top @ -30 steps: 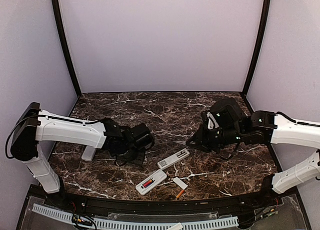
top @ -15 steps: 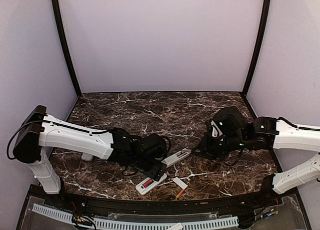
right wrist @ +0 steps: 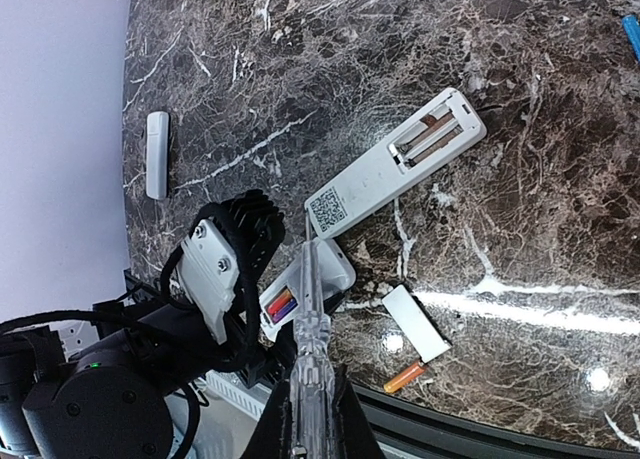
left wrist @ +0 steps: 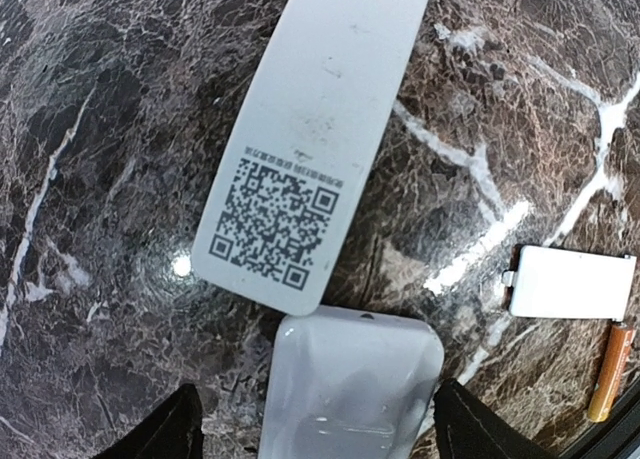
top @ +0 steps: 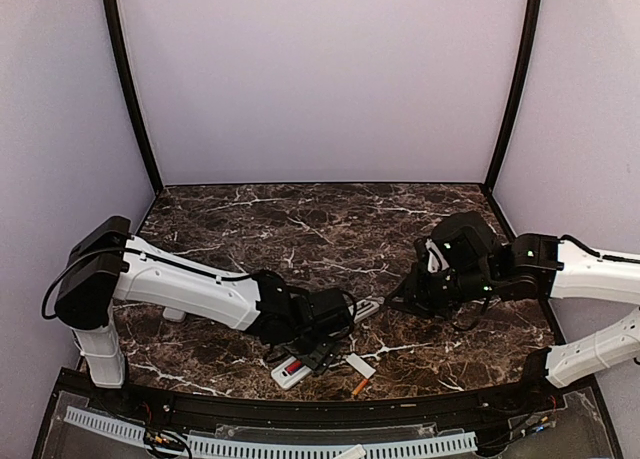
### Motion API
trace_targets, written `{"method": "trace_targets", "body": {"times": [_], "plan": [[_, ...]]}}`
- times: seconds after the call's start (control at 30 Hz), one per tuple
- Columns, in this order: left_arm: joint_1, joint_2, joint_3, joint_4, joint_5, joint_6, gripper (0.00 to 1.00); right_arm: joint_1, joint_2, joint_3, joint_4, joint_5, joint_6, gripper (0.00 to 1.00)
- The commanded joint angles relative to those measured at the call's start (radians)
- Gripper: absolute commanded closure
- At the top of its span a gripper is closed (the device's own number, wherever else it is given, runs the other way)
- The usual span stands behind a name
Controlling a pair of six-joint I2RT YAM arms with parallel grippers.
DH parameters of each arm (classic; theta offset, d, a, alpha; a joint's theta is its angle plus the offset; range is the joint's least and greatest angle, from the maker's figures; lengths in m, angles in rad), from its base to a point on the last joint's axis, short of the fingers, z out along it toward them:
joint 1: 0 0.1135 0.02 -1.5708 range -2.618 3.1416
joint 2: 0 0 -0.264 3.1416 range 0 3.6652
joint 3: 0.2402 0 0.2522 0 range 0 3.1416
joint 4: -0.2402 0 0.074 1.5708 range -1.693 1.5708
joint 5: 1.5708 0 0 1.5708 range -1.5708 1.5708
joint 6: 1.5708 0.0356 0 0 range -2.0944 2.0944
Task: Unload the batteries from the remote control
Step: Adjust the remote control without the battery cover at the center of the board.
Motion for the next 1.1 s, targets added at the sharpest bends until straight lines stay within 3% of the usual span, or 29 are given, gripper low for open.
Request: {"method": "trace_targets", "body": {"times": [0.0,0.27,0.53,0.8,1.07], "plan": [[-0.003,0.021,0.028,-0.026,-0.013,-0.002,0.23,0.007,0.002,-0.012,0.03,0.018,0.001,1.0],[-0.011,0.059,0.055,-0.033,0.002,0.031,0.3,0.005,0.005,-0.011,0.032,0.018,0.001,1.0],[-0.012,0.072,0.059,-0.079,-0.036,-0.026,0.54,0.007,0.003,-0.01,0.032,0.018,0.004,1.0],[0.042,0.003,0.058,-0.213,-0.078,-0.241,0.68,0.006,0.007,-0.005,0.035,0.035,0.0,1.0],[0.155,-0.15,-0.074,-0.214,-0.065,-0.47,0.69,0.006,0.047,0.003,0.047,0.029,-0.024,1.0]]}}
